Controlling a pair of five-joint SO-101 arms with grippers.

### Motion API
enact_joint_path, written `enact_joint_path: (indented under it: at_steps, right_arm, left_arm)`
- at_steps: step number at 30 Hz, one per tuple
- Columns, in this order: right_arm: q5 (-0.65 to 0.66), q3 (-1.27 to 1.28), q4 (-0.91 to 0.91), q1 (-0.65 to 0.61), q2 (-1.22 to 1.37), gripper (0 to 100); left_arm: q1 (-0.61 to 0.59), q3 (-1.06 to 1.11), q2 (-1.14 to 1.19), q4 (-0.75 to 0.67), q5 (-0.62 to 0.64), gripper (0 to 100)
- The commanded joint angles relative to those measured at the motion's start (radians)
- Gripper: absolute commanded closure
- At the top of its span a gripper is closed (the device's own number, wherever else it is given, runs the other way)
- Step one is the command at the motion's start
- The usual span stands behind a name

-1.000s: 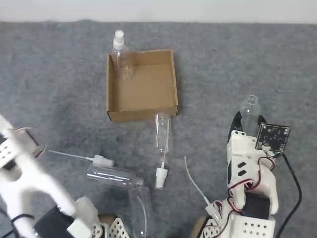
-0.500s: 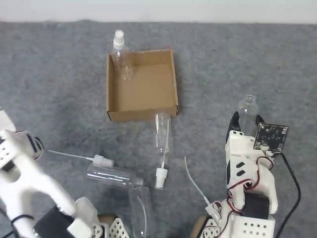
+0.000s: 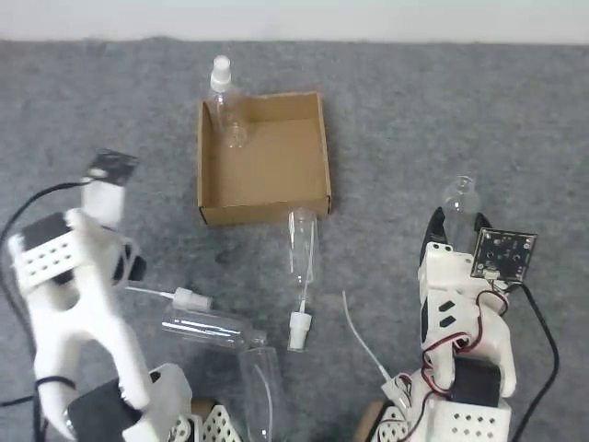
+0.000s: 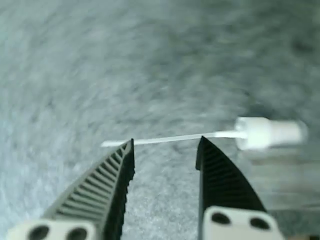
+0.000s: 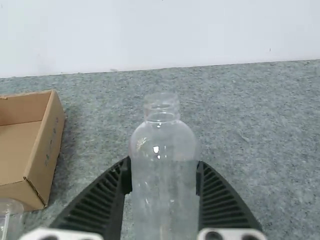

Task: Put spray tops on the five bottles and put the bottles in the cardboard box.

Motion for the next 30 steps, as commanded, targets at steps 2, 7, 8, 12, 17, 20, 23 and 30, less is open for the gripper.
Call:
enact_joint_path:
  at_steps: [2,7,8,12,17,20,23,30]
  right_arm:
    - [-0.002,0.002,-0.022,-0.007,-0.021,91.9]
    - [-0.002,0.002,-0.024,-0.007,-0.021,91.8]
    - [-0.002,0.002,-0.024,-0.007,-0.021,91.8]
    - [-0.002,0.002,-0.024,-0.007,-0.021,91.8]
    - [-0.002,0.002,-0.024,-0.007,-0.021,91.7]
    - [-0.002,0.002,-0.024,-0.007,-0.021,91.7]
    - [-0.002,0.002,-0.024,-0.007,-0.021,91.7]
    - [0.028,0.002,-0.022,-0.007,-0.021,91.9]
  left_arm:
    - [0.115,-0.044,-0.054,0.035,-0.051,82]
    - [0.21,-0.036,-0.046,0.048,-0.118,81]
    - [0.227,-0.035,-0.044,0.064,-0.149,81]
    - [0.276,-0.031,-0.044,0.124,-0.261,78]
    - [0.292,-0.01,-0.044,0.132,-0.348,77]
    - [0.292,0.044,-0.044,0.127,-0.411,77]
    - [0.292,0.088,-0.044,0.126,-0.465,77]
    - [0.292,0.163,-0.044,0.048,-0.486,77]
